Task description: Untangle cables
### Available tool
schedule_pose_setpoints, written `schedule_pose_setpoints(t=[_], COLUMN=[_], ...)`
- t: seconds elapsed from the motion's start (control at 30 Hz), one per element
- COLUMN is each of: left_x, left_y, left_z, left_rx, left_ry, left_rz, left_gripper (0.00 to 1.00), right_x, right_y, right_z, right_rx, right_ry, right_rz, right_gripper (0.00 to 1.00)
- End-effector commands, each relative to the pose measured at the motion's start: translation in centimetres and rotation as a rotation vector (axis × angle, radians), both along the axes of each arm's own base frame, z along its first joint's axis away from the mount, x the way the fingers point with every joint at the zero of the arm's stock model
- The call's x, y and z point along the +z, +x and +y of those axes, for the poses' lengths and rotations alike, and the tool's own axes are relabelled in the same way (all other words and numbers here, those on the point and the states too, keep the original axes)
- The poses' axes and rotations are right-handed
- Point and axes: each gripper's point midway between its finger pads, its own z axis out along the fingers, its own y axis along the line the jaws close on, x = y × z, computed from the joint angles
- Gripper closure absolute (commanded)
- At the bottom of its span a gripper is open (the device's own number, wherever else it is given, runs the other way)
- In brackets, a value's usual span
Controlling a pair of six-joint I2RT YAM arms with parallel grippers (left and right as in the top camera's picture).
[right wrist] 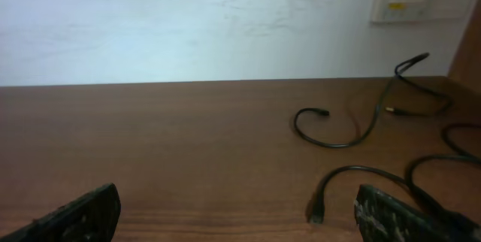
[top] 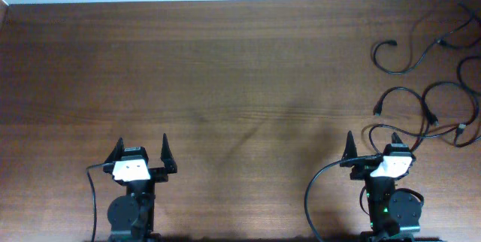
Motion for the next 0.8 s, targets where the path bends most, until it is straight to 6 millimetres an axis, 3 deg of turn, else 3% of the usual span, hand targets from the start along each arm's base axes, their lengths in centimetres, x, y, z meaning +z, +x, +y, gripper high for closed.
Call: schedule_pose_setpoints(t=[0.0, 0.77], left_x=[-0.03, -0.03], left_y=[-0.06, -0.06], left_z=[0.42, 0.42], left_rx=[0.022, 0.022], left_ry=[-0.008, -0.008], left_rz=[-0.002, -0.002], left_gripper=[0.01, 0.01], right_x=[-0.35, -0.37], right_y=[-0.04, -0.04], right_z=[0.81, 1.01], right_rx=[0.048, 0.059], right_ry=[-0.033, -0.032], right_rz=[0.009, 0.01], right_gripper=[0.01, 0.01])
